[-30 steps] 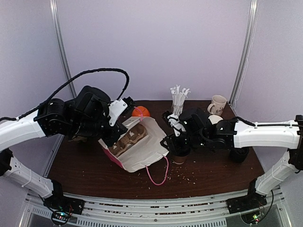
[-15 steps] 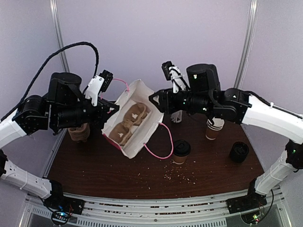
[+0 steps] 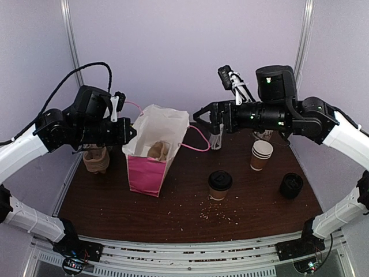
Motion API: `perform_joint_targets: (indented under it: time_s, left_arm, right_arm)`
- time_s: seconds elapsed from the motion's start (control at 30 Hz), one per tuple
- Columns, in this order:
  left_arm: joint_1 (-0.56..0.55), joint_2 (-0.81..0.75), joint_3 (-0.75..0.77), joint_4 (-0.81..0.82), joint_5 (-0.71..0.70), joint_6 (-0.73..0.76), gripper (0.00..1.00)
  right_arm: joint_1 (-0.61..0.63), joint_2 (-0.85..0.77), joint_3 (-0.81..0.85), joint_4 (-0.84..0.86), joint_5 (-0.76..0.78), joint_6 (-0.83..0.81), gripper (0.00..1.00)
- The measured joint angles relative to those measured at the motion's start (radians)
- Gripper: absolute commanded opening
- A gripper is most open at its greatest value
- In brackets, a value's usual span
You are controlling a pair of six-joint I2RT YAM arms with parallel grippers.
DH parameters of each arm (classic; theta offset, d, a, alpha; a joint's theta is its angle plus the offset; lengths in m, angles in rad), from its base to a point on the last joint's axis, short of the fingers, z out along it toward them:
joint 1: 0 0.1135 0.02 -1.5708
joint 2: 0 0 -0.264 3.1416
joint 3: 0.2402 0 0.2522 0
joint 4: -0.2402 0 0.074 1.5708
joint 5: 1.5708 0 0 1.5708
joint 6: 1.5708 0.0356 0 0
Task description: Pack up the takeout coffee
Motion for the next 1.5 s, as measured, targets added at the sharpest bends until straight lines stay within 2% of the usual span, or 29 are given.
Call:
perform_joint_targets:
  time_s: [0.17, 0.27, 0.5, 0.6, 0.67, 0.87, 0.93, 1.0, 1.1, 1.2, 1.27, 1.33, 1.5]
  left_arm:
    - [0.011, 0.082, 0.167, -0.053, 0.048, -0.042, 0.0]
    - [0.02, 0.068, 0.166, -0.035, 0.088, -0.072, 0.0]
    - [0.131, 0.043, -0.233, 0.097, 0.286, -0.177, 0.0]
    - [0.142, 0.063, -0.272, 0.104, 0.34, -0.201, 0.0]
    - [0.142, 0.063, -0.231, 0.089, 0.359, -0.205, 0.0]
    - [0.143, 0.051, 0.076, 0.067, 0.37, -0.209, 0.0]
    - [0.143, 0.015, 0.086, 0.101, 0.372, -0.216, 0.0]
    - [0.143, -0.04, 0.019, 0.146, 0.379, -0.232, 0.0]
    - [0.143, -0.094, -0.166, 0.211, 0.407, -0.269, 0.0]
    - [0.143, -0.067, -0.359, 0.246, 0.458, -0.321, 0.0]
    - [0.143, -0.031, -0.395, 0.234, 0.485, -0.336, 0.0]
    - [0.143, -0.015, -0.354, 0.209, 0.492, -0.336, 0.0]
    - [0.143, 0.005, -0.042, 0.153, 0.483, -0.312, 0.0]
  right_arm:
    - [-0.006, -0.058, 0.001, 0.022, 0.026, -0.002, 0.95]
    - [-0.013, -0.1, -0.036, 0.061, 0.048, 0.003, 0.95]
    - [-0.07, -0.137, -0.169, 0.084, 0.068, 0.047, 0.95]
    - [-0.077, -0.132, -0.203, 0.082, 0.068, 0.06, 0.95]
    - [-0.079, -0.131, -0.208, 0.082, 0.068, 0.065, 0.95]
    - [-0.081, -0.137, -0.208, 0.098, 0.068, 0.073, 0.96]
    - [-0.086, -0.137, -0.21, 0.107, 0.068, 0.075, 0.95]
    - [-0.091, -0.137, -0.221, 0.118, 0.068, 0.08, 0.95]
    - [-0.095, -0.136, -0.24, 0.122, 0.063, 0.088, 0.95]
    - [-0.098, -0.129, -0.246, 0.124, 0.056, 0.097, 0.95]
    - [-0.099, -0.124, -0.246, 0.126, 0.051, 0.099, 0.95]
    - [-0.101, -0.121, -0.246, 0.127, 0.048, 0.1, 0.95]
    - [-0.102, -0.121, -0.246, 0.129, 0.049, 0.103, 0.96]
